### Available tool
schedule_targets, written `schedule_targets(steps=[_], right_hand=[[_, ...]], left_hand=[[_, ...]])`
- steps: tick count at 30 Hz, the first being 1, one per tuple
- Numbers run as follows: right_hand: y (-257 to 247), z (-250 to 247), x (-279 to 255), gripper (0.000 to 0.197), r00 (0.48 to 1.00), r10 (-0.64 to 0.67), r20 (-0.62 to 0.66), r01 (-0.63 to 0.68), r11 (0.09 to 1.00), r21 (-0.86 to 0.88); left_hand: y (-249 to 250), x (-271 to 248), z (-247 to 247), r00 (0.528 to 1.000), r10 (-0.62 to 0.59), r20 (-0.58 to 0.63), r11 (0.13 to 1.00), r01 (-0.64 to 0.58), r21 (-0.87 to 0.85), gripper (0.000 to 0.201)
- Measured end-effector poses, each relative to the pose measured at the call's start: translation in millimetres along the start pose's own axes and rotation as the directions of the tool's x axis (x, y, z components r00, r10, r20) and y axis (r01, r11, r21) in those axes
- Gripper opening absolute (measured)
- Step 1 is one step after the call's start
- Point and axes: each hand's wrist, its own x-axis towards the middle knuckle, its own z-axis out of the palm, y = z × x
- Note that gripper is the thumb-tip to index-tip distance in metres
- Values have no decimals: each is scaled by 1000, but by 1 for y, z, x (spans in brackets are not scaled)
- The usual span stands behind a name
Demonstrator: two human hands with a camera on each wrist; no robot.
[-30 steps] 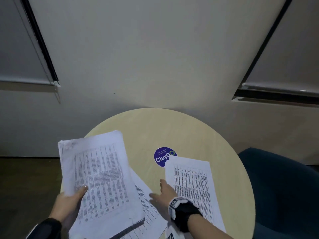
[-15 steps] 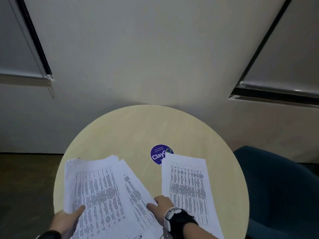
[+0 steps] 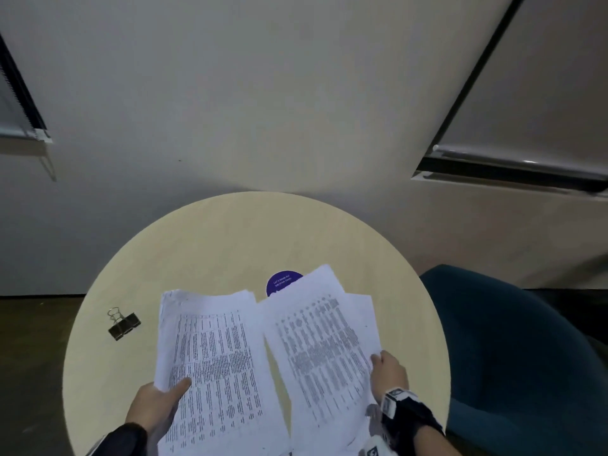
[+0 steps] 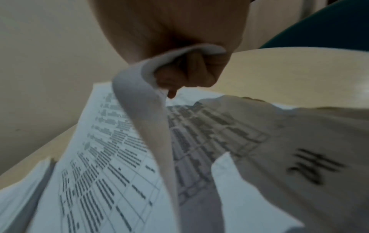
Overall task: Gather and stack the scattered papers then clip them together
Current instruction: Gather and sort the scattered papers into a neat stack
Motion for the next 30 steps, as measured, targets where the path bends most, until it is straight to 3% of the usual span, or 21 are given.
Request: schedule_targets(steps=[3,8,12,14,16,18,20,21,24,27,30], right_hand=[[27,-6,2,30,987,157,-45,-155,987,43],[48,-2,-12,36,973,226,-51,-227,974,-14],[41,16,-23,102,967,252,-46,-256,944,-206],[36,24,-21,115,971,240,-18,-239,949,-204],[38,32,-14,112,968,242,62,-240,970,-33],[35,35,-14,98,954,262,142,-271,962,45],[33,34,-19,49,968,231,102,-239,968,72],[32,32,-19,35,976,206,75,-213,973,93],[26,18,-19,45,990,135,35,-139,962,233],[18,-7,-20,28,997,56,43,-69,907,415],[1,-42,-21,22,998,27,53,-53,794,606]], left_hand=[[-2,-1,-3,1000,-12,3,1000,12,-9,37],[-4,1,-5,999,-12,-31,1000,13,13,38],[-4,1,-6,999,19,-26,999,-18,41,40],[-4,0,-6,1000,12,-20,999,-11,34,39],[-4,1,-7,1000,-10,-3,1000,10,21,39],[-5,2,-8,1000,-23,5,1000,23,21,40],[-6,3,-8,1000,-8,-2,1000,8,26,40],[-8,5,-7,1000,3,-6,1000,-3,23,40],[-8,4,-6,1000,8,-2,1000,-8,25,42],[-9,7,-5,1000,20,-16,999,-20,32,41],[-8,7,-5,999,27,-20,999,-26,46,39]])
